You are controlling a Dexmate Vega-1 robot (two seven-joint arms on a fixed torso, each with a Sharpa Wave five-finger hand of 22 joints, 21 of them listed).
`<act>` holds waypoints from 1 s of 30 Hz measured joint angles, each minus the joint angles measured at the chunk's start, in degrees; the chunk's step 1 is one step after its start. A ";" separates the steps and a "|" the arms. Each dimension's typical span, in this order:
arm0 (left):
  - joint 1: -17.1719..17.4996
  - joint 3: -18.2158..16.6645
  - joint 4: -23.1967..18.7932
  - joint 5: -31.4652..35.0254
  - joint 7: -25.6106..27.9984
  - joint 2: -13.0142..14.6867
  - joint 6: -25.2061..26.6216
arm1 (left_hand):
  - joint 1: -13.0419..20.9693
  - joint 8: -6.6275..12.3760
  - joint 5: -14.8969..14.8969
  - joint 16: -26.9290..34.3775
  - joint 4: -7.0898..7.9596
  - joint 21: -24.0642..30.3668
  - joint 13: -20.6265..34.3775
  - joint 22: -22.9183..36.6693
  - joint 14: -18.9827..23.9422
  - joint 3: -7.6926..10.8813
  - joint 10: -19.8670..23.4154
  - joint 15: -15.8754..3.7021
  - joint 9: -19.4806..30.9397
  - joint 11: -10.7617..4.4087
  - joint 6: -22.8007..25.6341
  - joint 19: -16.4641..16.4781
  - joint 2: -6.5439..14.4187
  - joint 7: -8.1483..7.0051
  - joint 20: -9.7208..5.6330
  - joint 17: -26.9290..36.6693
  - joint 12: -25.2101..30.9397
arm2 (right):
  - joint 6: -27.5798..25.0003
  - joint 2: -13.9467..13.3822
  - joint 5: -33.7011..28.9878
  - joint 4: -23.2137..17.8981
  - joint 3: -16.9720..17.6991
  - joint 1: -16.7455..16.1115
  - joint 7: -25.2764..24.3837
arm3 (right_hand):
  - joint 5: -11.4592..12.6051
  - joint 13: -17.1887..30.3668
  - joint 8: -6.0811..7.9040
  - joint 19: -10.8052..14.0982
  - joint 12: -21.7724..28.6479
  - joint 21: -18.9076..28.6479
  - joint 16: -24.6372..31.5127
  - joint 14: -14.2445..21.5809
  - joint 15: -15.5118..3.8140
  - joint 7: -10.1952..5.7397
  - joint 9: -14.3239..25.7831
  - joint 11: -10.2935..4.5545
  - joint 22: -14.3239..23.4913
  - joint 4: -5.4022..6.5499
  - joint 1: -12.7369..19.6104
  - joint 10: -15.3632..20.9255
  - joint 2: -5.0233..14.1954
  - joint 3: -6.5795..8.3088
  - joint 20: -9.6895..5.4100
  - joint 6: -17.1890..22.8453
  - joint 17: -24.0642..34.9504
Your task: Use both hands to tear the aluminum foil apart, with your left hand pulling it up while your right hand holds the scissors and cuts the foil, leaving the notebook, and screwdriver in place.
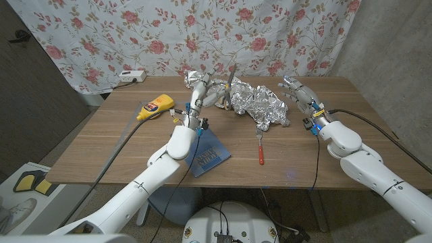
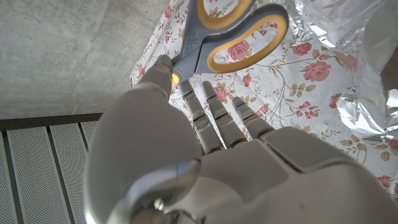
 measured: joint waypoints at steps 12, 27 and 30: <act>-0.92 -0.15 1.01 -3.79 -2.32 -0.96 -1.72 | 0.37 0.00 -0.21 0.00 -0.07 0.00 0.00 0.00 0.00 -0.07 -0.08 0.00 0.00 -0.08 0.20 0.00 0.05 0.21 0.00 0.27 0.00 | -0.60 -0.71 0.27 -0.58 -0.07 0.01 0.45 | 0.00 0.81 2.51 0.00 -0.67 0.00 0.00 -0.04 0.63 -0.83 0.13 1.04 0.00 0.32 0.00 -0.42 0.00 0.32 0.00 10.20 0.00; -1.58 -0.25 2.44 -8.51 -5.35 -1.82 -2.94 | 0.38 0.00 -0.23 0.00 0.09 0.00 0.00 0.00 0.00 -0.40 -0.08 0.00 0.00 -0.08 0.20 0.00 0.03 0.20 0.00 0.53 0.00 | -0.76 -1.21 0.35 -0.58 -0.05 -0.03 1.01 | 0.00 1.23 4.66 -1.24 -1.33 0.00 0.00 -1.16 0.94 -2.28 0.12 0.83 0.00 0.39 0.00 -0.22 0.00 0.87 -0.61 19.43 -0.01; -1.60 -0.27 2.62 -9.05 -5.73 -1.91 -3.07 | 0.34 0.00 -0.43 0.00 0.09 0.00 0.00 0.00 0.00 -0.39 -0.08 0.00 0.00 -0.08 0.20 0.00 0.05 0.20 -0.01 0.53 0.00 | -0.77 -1.33 0.27 -0.58 -0.04 -0.05 1.01 | 0.00 1.34 4.67 -1.24 -1.33 0.00 0.00 -1.47 0.63 -2.05 0.21 0.83 0.00 0.40 0.00 -0.22 0.00 0.87 -0.61 20.42 -0.01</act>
